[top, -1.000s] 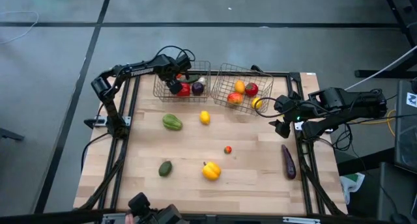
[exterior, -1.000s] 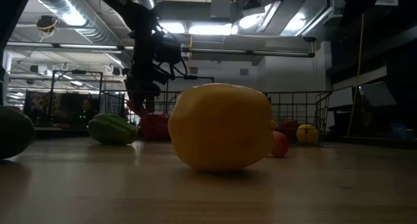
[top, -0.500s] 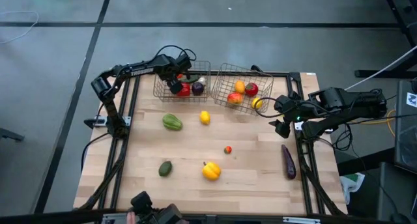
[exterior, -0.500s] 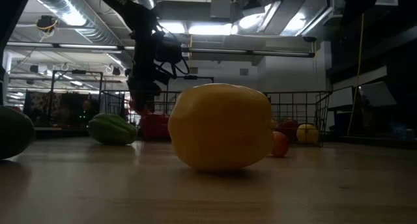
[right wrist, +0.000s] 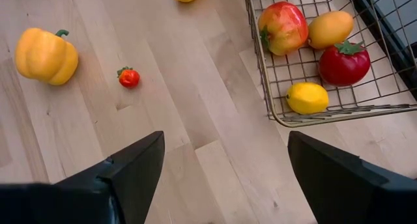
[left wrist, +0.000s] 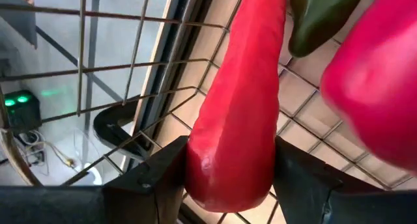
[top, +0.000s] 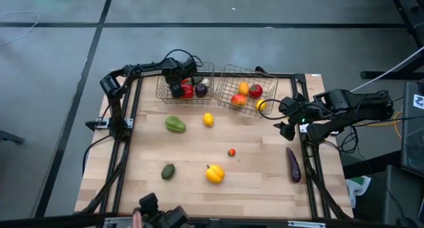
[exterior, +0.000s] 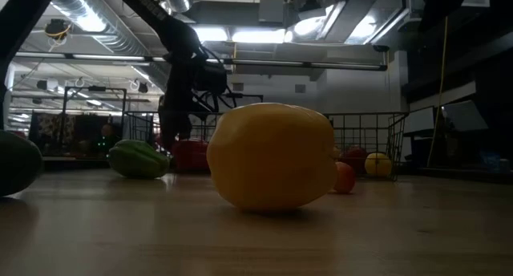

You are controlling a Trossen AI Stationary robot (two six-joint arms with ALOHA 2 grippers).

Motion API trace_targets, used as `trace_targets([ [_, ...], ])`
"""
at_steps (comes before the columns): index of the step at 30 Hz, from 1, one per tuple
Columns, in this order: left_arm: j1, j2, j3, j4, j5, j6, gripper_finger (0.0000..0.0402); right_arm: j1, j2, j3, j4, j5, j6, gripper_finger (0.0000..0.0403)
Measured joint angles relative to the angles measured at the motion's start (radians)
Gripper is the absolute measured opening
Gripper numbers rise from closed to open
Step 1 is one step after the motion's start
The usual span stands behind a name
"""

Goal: Sort produce into baskets
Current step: Put the orange carrot into the left golden wire basket

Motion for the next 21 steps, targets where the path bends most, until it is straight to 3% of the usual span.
trace_targets([
  [21, 0.000, 0.001, 0.000, 0.000, 0.001, -0.030, 0.0196, 0.000, 0.000, 0.000, 0.001, 0.000, -0.007, 0.0325],
])
